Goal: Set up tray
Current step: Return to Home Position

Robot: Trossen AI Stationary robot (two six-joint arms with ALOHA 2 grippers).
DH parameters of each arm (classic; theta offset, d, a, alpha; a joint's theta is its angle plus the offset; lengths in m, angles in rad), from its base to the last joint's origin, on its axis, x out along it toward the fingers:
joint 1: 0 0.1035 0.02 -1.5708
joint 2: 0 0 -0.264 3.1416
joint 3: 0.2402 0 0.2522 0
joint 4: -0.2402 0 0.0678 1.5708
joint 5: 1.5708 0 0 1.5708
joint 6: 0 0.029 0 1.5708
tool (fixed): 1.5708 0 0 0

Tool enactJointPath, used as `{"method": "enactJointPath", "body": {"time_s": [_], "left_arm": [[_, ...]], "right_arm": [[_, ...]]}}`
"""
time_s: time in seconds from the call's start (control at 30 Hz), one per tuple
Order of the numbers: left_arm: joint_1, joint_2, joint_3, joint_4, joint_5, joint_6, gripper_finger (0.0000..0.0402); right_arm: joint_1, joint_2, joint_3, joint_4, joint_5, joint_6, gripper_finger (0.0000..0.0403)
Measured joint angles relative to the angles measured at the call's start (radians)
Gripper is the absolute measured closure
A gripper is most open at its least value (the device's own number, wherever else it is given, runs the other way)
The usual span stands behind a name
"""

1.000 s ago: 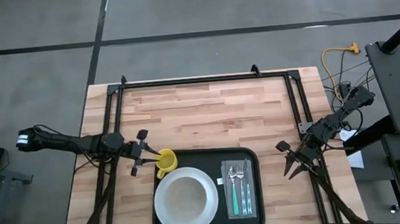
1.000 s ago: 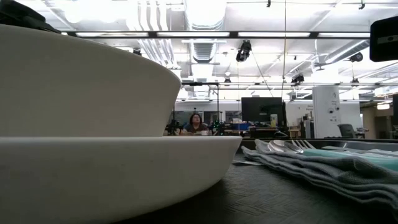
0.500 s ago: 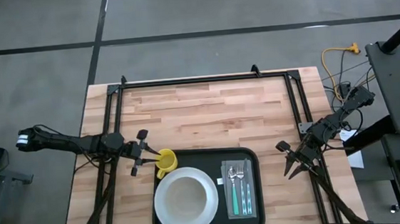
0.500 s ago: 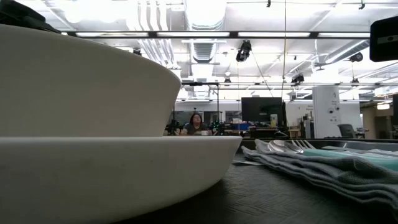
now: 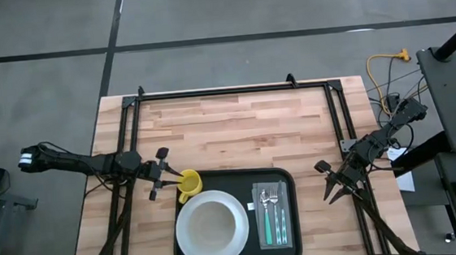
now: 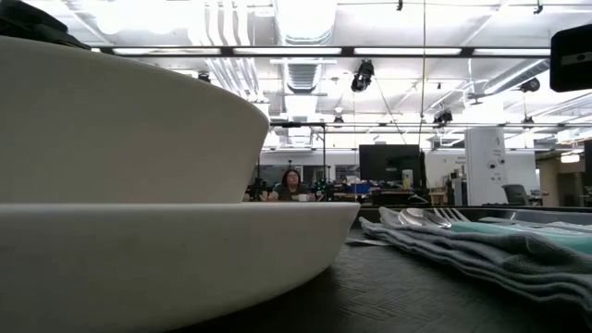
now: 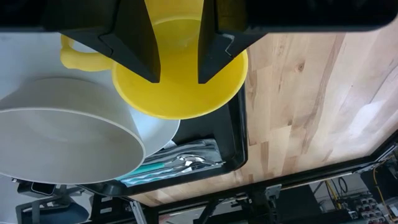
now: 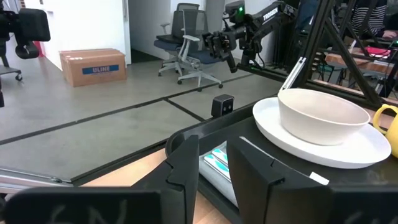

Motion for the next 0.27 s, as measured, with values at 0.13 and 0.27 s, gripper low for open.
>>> {"method": "enactJointPath", "body": {"time_s": [0.13, 0.27], "left_arm": [[0.000, 0.000, -0.001, 0.000, 0.000, 0.000, 0.0307], [0.000, 0.000, 0.000, 0.000, 0.000, 0.000, 0.0307]], "right_arm": [[0.000, 0.000, 0.000, 0.000, 0.000, 0.000, 0.0334], [0.000, 0.000, 0.000, 0.000, 0.000, 0.000, 0.0334]]}}
